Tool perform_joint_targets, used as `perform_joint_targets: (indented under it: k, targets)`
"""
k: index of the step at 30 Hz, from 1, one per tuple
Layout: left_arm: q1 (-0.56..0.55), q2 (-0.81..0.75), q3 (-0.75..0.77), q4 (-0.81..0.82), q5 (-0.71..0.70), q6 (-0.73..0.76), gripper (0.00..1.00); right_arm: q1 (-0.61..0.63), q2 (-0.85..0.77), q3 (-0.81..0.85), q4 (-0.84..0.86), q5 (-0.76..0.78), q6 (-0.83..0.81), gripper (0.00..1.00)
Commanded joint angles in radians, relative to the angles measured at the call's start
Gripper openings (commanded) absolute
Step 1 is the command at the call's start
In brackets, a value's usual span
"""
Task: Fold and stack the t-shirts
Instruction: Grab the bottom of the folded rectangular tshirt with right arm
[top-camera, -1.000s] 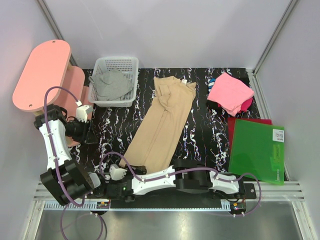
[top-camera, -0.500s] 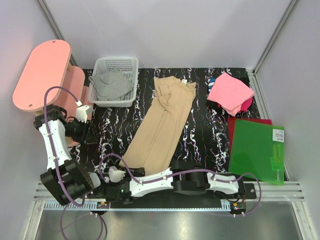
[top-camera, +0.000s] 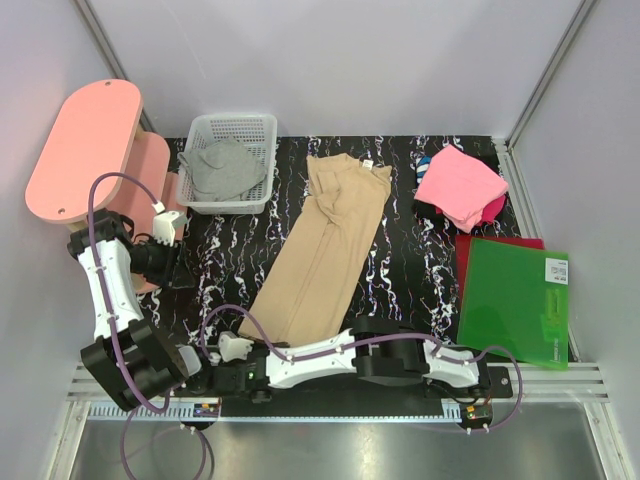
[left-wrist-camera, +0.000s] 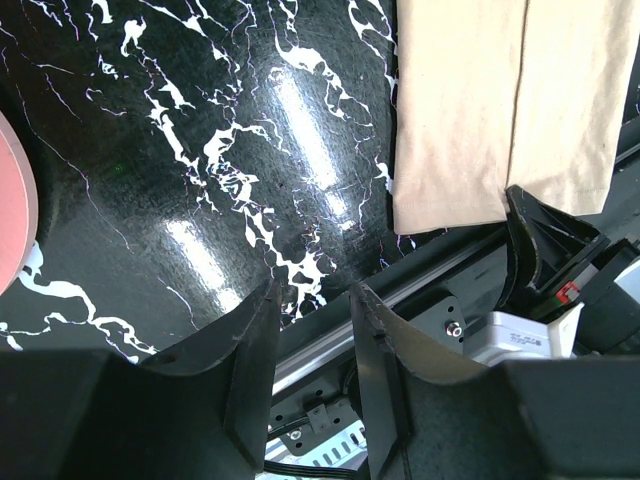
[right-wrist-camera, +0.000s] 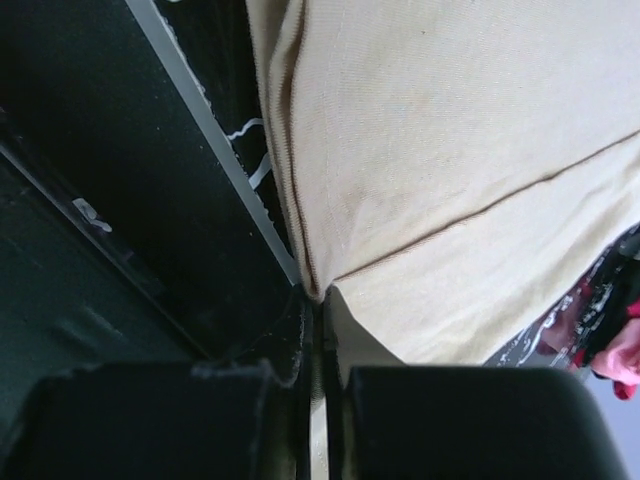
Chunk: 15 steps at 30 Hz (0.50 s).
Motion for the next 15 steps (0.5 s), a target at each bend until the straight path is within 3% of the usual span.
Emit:
perform_joint_targets:
  k: [1,15]
  targets:
    - [0.001,-0.01,0.017,-0.023,0.048,0.017,0.39,-0.059,-0.122,-0.041,-0.007,0.021,-0.021,0.0]
    - [0.001,-0.012,0.109,-0.037,0.089,-0.022,0.4,-0.036,-0.26,-0.035,-0.021,-0.04,-0.007,0.0]
